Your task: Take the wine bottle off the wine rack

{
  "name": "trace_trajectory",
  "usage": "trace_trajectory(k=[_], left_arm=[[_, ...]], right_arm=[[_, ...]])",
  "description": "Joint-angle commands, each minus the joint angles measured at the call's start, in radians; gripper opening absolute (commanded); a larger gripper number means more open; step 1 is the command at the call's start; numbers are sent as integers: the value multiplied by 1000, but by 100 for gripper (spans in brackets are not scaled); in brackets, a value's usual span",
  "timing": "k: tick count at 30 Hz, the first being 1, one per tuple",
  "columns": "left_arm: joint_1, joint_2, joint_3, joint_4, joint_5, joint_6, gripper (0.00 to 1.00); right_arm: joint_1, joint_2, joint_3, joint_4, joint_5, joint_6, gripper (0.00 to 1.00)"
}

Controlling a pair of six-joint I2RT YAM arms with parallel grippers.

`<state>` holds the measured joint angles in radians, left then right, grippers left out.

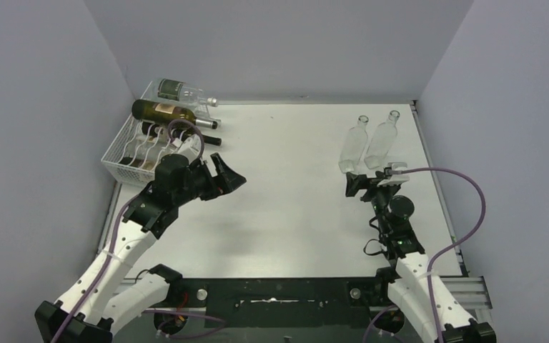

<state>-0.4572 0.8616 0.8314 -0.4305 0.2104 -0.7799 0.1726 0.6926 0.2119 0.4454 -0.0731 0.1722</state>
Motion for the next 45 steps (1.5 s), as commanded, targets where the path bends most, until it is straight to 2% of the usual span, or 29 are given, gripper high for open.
trace_trajectory(k=[1,4,8,12,15,22,26,29,36,41,45], left_arm=[[11,53,109,92,-78,73,80],[27,86,90,135,-88,72,80],[79,148,101,128,-83,87,80],[201,203,125,58,-81,92,80],[320,214,139,36,-29,108,80],[378,211,221,-83,-322,166,80],[393,234,257,-54,-319,178,79],[398,283,275,-16,-330,115,77],[396,463,298,135,-274,-162,70],[391,571,316,238,-306,-286,70],[375,632,325,318,-328,-329,72]], right_arm=[[8,-31,108,-175,64,181,98],[7,-16,157,-279,82,253,98],[7,-19,189,-360,55,241,98],[7,-18,215,-428,55,200,98],[6,8,240,-457,13,175,98],[7,35,259,-459,-24,162,98],[7,20,251,-447,-35,160,98],[7,17,252,-448,-37,160,98],[7,-5,250,-458,-29,156,98],[6,-25,245,-459,-21,155,98],[7,-25,247,-464,-14,154,98]])
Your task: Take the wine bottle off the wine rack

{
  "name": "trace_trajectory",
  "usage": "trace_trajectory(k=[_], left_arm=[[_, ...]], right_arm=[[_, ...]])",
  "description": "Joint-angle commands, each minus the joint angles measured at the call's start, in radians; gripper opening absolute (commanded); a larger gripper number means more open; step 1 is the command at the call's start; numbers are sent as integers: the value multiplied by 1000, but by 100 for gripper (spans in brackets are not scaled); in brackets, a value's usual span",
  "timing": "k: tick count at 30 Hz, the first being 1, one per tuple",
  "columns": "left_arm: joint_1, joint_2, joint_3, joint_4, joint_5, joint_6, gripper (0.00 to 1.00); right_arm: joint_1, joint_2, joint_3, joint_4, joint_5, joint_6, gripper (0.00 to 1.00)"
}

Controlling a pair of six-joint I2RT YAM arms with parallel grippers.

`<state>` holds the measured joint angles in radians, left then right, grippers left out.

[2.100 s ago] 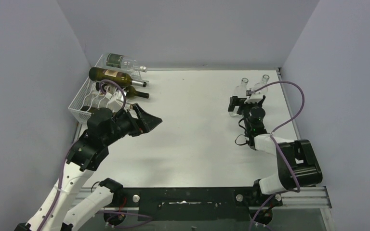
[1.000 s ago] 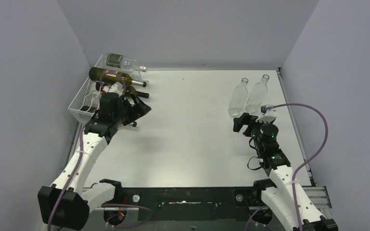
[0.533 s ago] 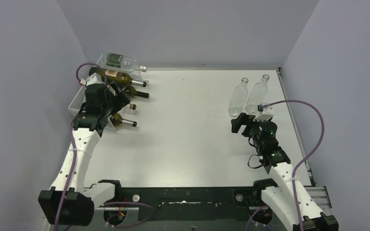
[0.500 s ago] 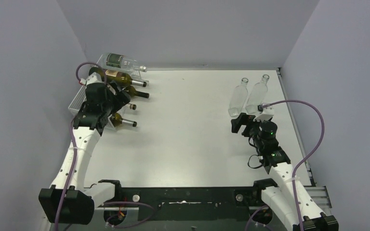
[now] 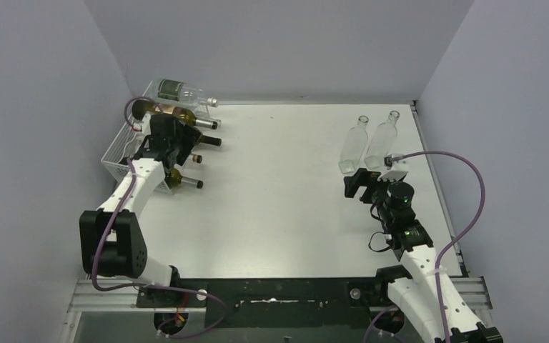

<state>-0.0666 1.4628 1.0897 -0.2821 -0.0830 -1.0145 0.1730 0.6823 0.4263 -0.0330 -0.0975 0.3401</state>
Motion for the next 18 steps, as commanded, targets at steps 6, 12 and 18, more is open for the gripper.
trace_trajectory(k=[6,12,18], left_arm=[[-38,116,101,222,-41,-143,73],[-55,191,139,214,-122,-225,70],[-67,269,170,260,-187,-271,66]], right_arm=[[6,-15,33,15,10,-15,98],[6,-12,34,12,14,-14,98],[6,-33,29,9,24,-15,98]])
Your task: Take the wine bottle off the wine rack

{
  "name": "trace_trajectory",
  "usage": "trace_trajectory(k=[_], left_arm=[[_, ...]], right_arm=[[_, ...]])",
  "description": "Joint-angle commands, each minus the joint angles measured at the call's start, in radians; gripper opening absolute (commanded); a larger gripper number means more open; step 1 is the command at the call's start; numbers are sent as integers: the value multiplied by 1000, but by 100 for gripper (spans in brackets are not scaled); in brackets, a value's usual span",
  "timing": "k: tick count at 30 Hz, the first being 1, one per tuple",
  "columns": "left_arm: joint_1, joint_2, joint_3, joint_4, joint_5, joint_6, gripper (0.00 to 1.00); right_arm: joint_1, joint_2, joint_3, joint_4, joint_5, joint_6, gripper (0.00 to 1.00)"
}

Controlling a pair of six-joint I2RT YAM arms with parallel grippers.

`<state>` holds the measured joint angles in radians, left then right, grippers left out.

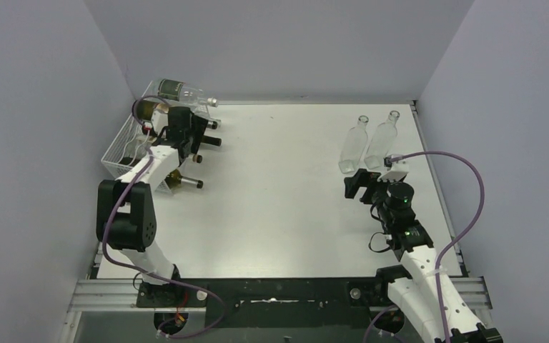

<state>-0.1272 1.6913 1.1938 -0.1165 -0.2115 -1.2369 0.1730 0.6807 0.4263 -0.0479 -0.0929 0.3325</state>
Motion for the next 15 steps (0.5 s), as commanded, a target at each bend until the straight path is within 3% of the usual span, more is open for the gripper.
trace_trajectory(k=[1,12,15], left_arm=[[-8,58,77,101,-51,-51,65],[-17,164,121,187,-52,-61,57],[-16,185,136,190,-46,-52,51]], right_arm=[[6,-33,29,23,21,-7,98],[6,-28,31,24,25,-6,98],[6,-25,31,26,25,-6,98]])
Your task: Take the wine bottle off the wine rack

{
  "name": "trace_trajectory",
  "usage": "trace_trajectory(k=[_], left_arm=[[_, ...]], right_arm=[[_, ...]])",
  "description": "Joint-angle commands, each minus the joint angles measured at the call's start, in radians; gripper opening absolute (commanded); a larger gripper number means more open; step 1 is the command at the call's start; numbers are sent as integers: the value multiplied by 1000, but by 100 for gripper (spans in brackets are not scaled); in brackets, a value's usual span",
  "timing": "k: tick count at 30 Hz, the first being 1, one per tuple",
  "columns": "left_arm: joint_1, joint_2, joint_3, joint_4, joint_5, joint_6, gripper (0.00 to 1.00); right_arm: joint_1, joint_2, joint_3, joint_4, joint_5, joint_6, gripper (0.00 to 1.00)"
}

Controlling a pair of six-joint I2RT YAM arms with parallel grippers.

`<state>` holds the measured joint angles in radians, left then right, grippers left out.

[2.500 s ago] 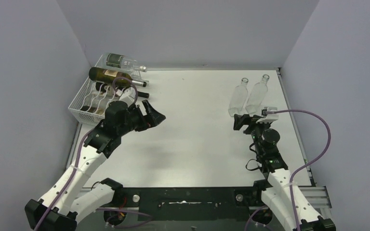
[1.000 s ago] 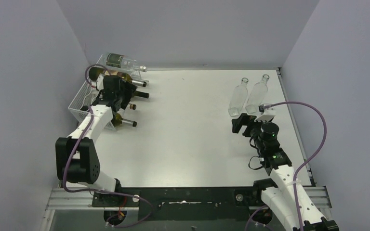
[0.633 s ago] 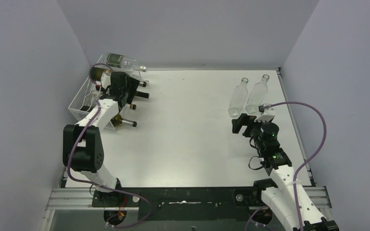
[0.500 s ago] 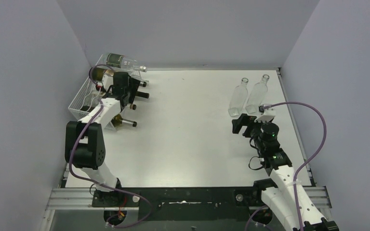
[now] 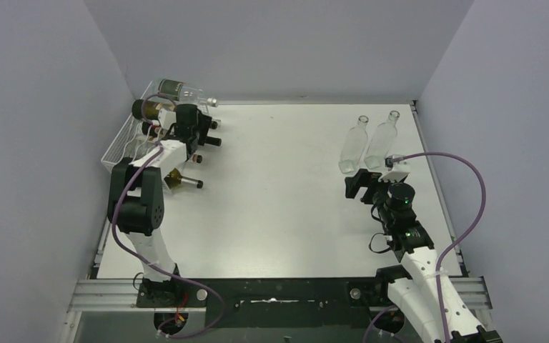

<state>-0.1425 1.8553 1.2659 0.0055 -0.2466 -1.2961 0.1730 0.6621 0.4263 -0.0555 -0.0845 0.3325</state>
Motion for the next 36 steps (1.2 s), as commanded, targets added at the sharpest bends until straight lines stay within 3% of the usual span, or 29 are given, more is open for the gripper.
trace_trajectory(k=[1,10,21,30,36], left_arm=[[-2,23,64,71,-14,9,50],[12,0,18,154,12,8,39],[37,42,37,175,112,-34,45],[55,23,18,180,151,-43,32],[62,-89,-41,174,181,-26,27]], right_arm=[[6,-6,32,34,16,-7,98],[6,1,31,38,14,-6,98],[6,5,29,36,11,-7,98],[6,17,31,39,5,-9,98],[7,29,34,46,-4,-12,98]])
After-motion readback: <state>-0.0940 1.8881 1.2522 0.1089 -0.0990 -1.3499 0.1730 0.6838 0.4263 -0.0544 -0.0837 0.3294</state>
